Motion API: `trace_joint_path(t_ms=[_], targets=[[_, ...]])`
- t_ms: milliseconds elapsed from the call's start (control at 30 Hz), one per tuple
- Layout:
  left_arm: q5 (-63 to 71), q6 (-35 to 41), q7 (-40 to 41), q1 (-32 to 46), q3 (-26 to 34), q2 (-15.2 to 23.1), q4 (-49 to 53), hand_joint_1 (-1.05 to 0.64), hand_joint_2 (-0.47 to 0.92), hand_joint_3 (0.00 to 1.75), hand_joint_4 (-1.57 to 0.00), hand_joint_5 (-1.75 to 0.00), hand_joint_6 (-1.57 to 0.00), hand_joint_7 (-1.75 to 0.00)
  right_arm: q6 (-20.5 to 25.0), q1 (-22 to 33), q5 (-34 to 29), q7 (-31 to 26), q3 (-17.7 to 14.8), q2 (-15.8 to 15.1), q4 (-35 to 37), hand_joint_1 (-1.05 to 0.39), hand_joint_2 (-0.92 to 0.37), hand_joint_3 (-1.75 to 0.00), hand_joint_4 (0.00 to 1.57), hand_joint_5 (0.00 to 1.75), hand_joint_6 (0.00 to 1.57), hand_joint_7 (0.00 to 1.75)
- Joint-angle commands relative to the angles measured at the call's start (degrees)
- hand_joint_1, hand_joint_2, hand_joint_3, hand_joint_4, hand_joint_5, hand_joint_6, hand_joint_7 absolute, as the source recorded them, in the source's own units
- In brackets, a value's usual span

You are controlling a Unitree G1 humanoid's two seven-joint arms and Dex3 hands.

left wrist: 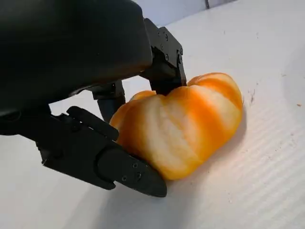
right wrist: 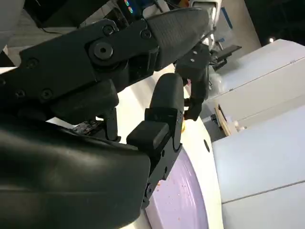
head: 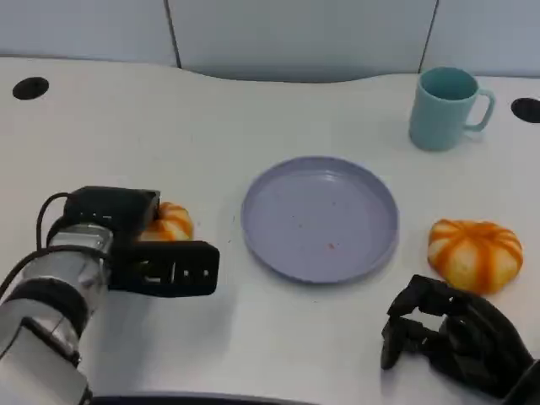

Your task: Grasp the bread from the table and place it into the plate.

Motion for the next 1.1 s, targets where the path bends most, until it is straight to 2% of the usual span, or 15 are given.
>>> trace_joint_path(t_ms=[33, 100, 167, 233, 333, 367, 433, 633, 733, 867, 933, 967, 1000, 1033, 1100], targets=[[-2.2, -1.4, 2.7, 2.5, 2.4, 2.0, 0.6, -0.19, 0.90, 0.02, -0.52, -1.61, -0.51, -1.34, -0.1, 1.6, -0.5, -0.4, -0.4, -0.8, 3.0, -0.51, -0.92, -0.05, 0.64, 1.42, 0.68, 0.96], [-3.1, -2.9, 3.5, 2.5, 3.3, 2.5, 0.4, -0.19, 0.91, 0.05, -0.49, -1.63, -0.45, -1.51, 0.4, 1.4, -0.3, -0.2, -0.3, -0.8, 2.5, -0.50, -0.92, -0.05, 0.64, 1.42, 0.68, 0.95], [-4.3, -5.1, 2.7, 2.1, 4.6, 3.4, 0.0, -0.20, 0.92, 0.09, -0.48, -1.52, -0.43, -1.44, 1.7, 1.3, -0.6, -0.8, 0.1, -1.1, 1.7, -0.51, -0.92, -0.06, 0.62, 1.44, 0.67, 0.97], [-5.1, -6.6, 2.0, 1.6, 5.3, 4.1, -0.5, -0.24, 0.92, 0.10, -0.53, -1.37, -0.49, -1.26, 1.9, 1.2, -0.8, -1.3, 0.2, -1.0, 1.8, -0.50, -0.92, -0.05, 0.61, 1.45, 0.66, 0.99], [-5.2, -7.5, 1.3, 0.6, 5.7, 4.9, -1.2, -0.24, 0.91, 0.09, -0.52, -1.50, -0.52, -1.28, 1.5, 0.9, -1.0, -1.5, 0.3, -0.9, 2.3, -0.48, -0.92, -0.06, 0.60, 1.45, 0.66, 1.00], [-5.1, -8.2, 1.4, 0.2, 5.8, 5.4, -1.6, -0.23, 0.92, 0.09, -0.52, -1.65, -0.45, -1.55, 1.5, 0.8, -1.1, -1.7, 0.4, -0.9, 2.4, -0.48, -0.92, -0.06, 0.60, 1.45, 0.66, 1.01], [-4.7, -9.3, 2.1, -0.3, 5.7, 6.2, -2.3, -0.24, 0.91, 0.08, -0.56, -1.73, -0.42, -1.69, 1.4, 0.6, -1.3, -2.0, 0.6, -0.8, 2.6, -0.48, -0.92, -0.07, 0.61, 1.44, 0.65, 1.01], [-4.4, -11.8, 2.6, -3.1, 6.0, 7.2, -4.8, -0.23, 0.91, 0.09, -0.70, -1.75, -0.51, -1.75, -1.0, 0.0, -1.4, -2.6, 0.4, -0.1, 4.9, -0.47, -0.92, -0.07, 0.61, 1.45, 0.66, 1.02], [-3.7, -13.7, 4.4, -4.0, 5.4, 6.7, -6.1, -0.21, 0.89, 0.07, -0.74, -1.75, -0.54, -1.73, -1.6, -0.2, -1.3, -2.6, 0.6, 0.3, 5.0, -0.46, -0.92, -0.06, 0.61, 1.46, 0.66, 1.01], [-2.9, -16.2, 6.5, -4.5, 4.4, 5.1, -6.6, -0.22, 0.90, 0.04, -0.73, -1.74, -0.65, -1.43, -2.0, -0.8, -0.8, -1.7, 0.1, 0.4, 7.0, -0.47, -0.92, -0.05, 0.64, 1.42, 0.70, 0.95], [-2.5, -16.8, 7.2, -5.0, 3.9, 4.0, -6.6, -0.22, 0.90, 0.02, -0.71, -1.73, -0.79, -1.12, -2.6, -1.0, -1.0, -1.7, 0.1, 0.4, 7.5, -0.48, -0.92, -0.05, 0.64, 1.41, 0.71, 0.93], [-2.3, -17.2, 7.5, -5.3, 3.6, 3.5, -6.6, -0.22, 0.90, 0.01, -0.75, -1.74, -0.71, -1.37, -2.9, -1.0, -1.1, -1.6, 0.1, 0.4, 7.6, -0.48, -0.92, -0.05, 0.64, 1.41, 0.71, 0.93], [-2.1, -17.4, 7.6, -5.5, 3.4, 3.0, -6.6, -0.21, 0.91, 0.01, -0.78, -1.74, -0.67, -1.49, -2.7, -1.1, -0.9, -1.3, 0.0, 0.5, 7.8, -0.48, -0.92, -0.05, 0.64, 1.41, 0.71, 0.93], [-1.9, -17.5, 7.5, -5.8, 3.3, 2.6, -6.6, -0.22, 0.91, 0.01, -0.79, -1.74, -0.63, -1.55, -2.2, -1.2, -0.6, -1.0, -0.2, 0.6, 7.8, -0.47, -0.92, -0.05, 0.64, 1.41, 0.71, 0.93], [-1.8, -17.5, 7.1, -6.4, 3.2, 1.8, -6.5, -0.25, 0.90, 0.00, -0.79, -1.75, -0.68, -1.37, -2.1, -1.2, -0.6, -0.9, -0.1, 0.6, 7.5, -0.47, -0.92, -0.05, 0.64, 1.40, 0.70, 0.92]])
